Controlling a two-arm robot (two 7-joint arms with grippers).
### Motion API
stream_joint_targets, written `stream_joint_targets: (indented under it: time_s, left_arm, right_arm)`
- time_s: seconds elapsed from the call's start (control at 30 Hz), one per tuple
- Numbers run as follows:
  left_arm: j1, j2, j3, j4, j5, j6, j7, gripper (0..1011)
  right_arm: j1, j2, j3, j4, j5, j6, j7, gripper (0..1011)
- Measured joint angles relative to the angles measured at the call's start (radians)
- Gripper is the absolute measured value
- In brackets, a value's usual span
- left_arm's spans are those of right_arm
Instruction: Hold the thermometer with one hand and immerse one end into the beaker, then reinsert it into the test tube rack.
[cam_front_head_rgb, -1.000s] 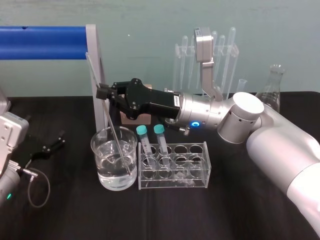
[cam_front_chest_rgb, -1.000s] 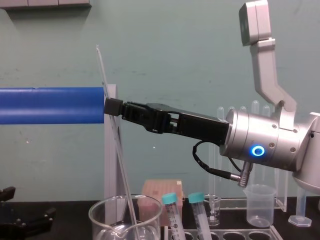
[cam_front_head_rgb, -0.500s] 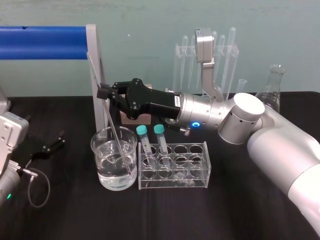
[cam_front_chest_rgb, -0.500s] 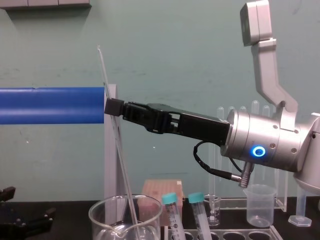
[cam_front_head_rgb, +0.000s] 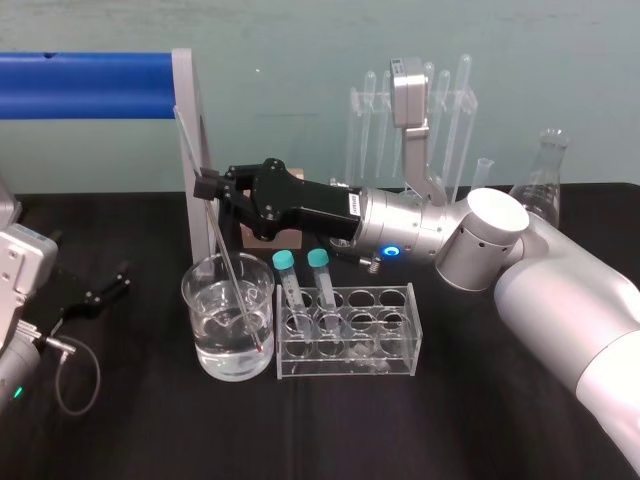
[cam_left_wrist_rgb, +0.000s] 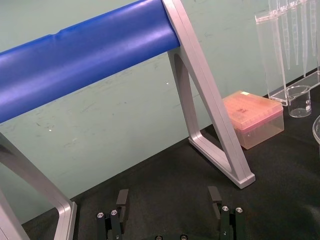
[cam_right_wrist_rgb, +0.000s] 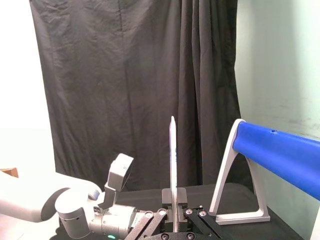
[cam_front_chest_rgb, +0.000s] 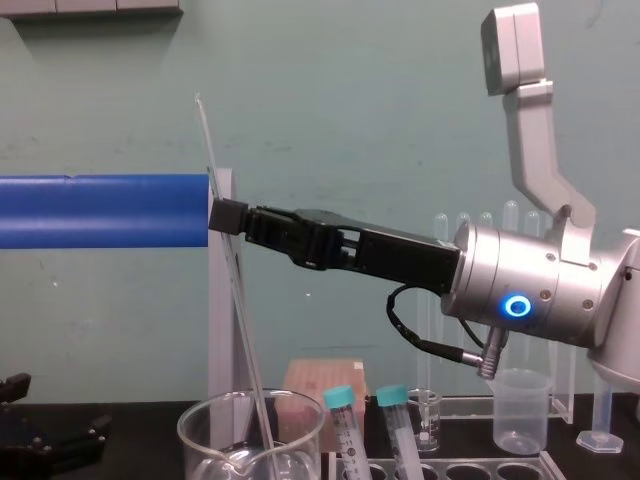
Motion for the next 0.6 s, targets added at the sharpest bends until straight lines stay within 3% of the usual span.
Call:
stream_joint_targets:
  time_s: [0.6]
  left_arm:
    - [0.000, 0.000, 0.000, 0.000, 0.000, 0.000, 0.000, 1008]
  right_arm:
    - [-0.002, -0.001, -0.003, -0.003, 0.001, -0.002, 0.004, 54]
